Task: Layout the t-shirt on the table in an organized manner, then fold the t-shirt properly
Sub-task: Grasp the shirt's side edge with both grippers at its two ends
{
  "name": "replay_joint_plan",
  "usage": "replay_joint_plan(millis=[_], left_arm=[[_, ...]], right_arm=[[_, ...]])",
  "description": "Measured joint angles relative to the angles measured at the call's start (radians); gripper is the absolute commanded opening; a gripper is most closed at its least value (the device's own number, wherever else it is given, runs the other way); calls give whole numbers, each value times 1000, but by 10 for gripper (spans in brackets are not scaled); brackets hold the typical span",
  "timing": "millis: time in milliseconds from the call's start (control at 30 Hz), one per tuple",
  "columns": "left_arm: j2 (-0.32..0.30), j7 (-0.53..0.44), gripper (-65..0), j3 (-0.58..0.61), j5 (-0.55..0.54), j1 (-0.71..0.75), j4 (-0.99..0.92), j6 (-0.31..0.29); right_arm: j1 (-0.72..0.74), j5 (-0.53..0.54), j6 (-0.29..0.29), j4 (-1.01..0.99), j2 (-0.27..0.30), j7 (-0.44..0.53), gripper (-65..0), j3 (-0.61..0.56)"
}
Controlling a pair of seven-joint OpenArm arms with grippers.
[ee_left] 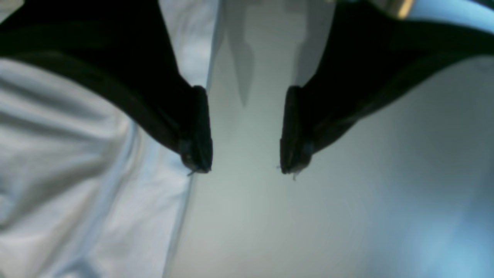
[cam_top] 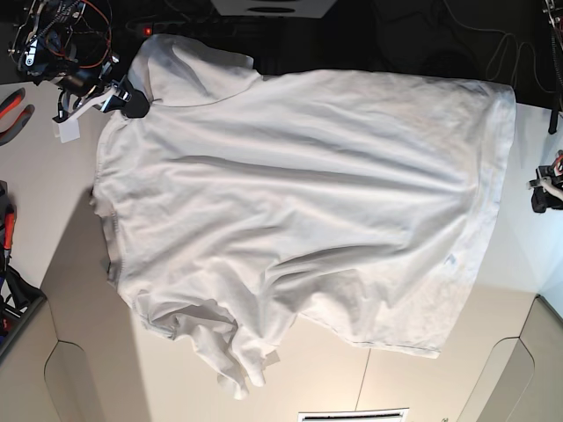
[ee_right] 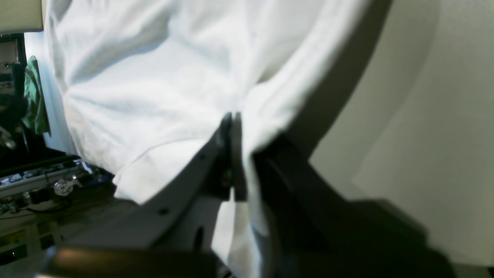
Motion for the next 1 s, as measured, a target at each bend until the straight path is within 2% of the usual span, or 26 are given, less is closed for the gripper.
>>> replay_joint_plan(millis=[167,233,367,500,667,867,1000], left_arm=[[-4,128,-329,-100,-177,21,-255,-164],[-5,156,-329,-107,-286,22,-334,-191],[-9,215,-329,-109,-418,30,-399,-193],[-10,227,-329,-111,-455,95,-389,-206],[-13,293,-329,-110,-539,166,-353,-208],[-9,317,-329,-110,-541,191,-314,-207],[-10,309,-329,-65,-552,190,-308,-205]], right_arm=[[0,-2,0,0,0,5,-650,0],[0,-2,0,0,0,5,-650,0],[0,-2,0,0,0,4,-650,0],[0,-2,0,0,0,4,-650,0],[0,-2,0,0,0,4,-650,0],[1,3,0,0,0,4,-650,0],[6,2,0,0,0,-3,-650,0]])
